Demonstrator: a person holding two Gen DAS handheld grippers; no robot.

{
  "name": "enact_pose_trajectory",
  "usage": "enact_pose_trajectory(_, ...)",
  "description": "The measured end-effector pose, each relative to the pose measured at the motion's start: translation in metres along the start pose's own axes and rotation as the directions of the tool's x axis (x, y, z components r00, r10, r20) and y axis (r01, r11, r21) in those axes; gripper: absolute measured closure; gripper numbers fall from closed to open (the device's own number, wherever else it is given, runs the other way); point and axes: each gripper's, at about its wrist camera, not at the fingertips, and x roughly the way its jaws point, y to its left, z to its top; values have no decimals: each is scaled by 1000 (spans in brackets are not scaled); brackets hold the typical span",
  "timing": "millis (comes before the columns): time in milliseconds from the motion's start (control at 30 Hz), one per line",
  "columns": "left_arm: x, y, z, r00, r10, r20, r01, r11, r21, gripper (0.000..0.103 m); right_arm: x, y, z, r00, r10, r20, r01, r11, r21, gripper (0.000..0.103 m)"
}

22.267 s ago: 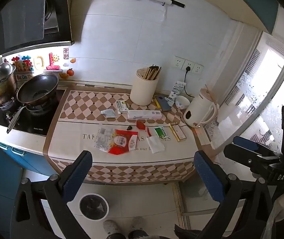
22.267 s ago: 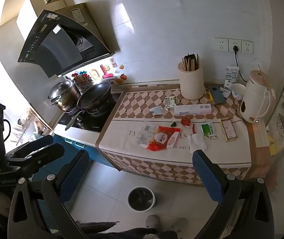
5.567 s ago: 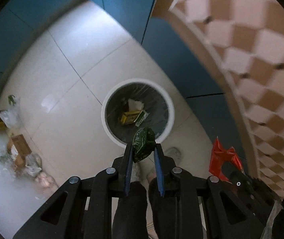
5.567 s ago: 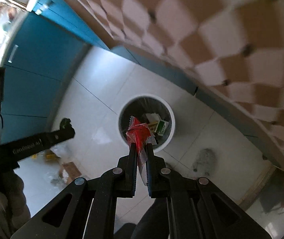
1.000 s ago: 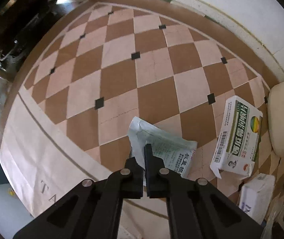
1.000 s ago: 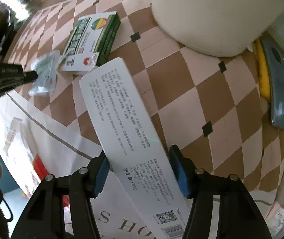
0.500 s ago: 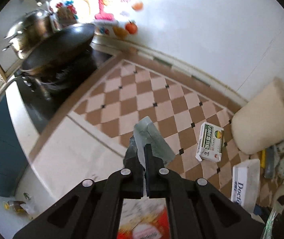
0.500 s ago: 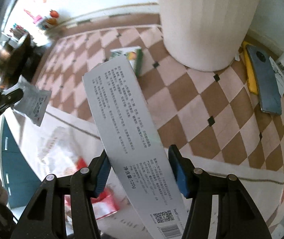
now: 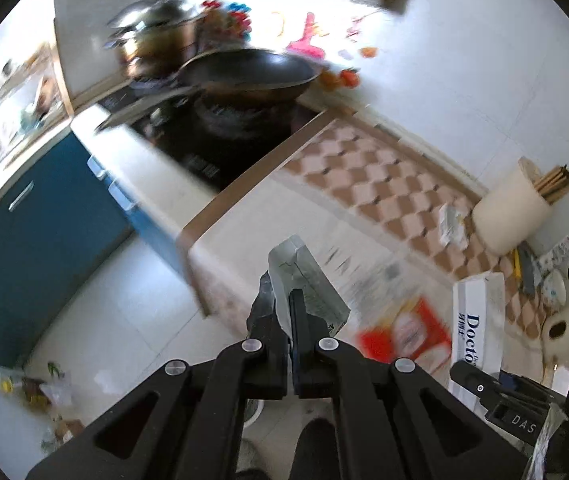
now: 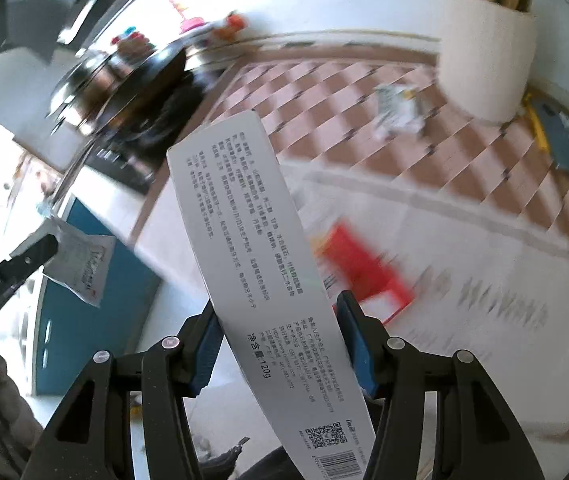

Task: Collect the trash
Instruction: 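Carry packet and white box down over the bin and release both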

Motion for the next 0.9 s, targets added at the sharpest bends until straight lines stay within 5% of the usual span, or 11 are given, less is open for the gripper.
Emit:
enact_pose_trajectory(167, 20, 74, -57, 992, 27, -123, -37, 996, -76, 103, 31, 63, -75, 995, 39, -95, -43, 998, -42, 46)
enact_pose_trajectory(400, 118, 148, -147, 935, 9, -353, -90, 973, -213, 103, 140, 104, -170, 940, 45, -338, -66, 997, -50, 46)
enact_pose_trajectory(633, 264, 198, -237, 860, -67, -506, -115, 940, -321, 103, 300, 91, -248, 855, -27, -518, -1, 999, -54, 46)
enact_pose_trajectory(900, 415, 232, -309, 798, -98, -594, -140, 930, -341, 103, 466, 57, -296, 796, -68, -602, 66, 998, -25, 46)
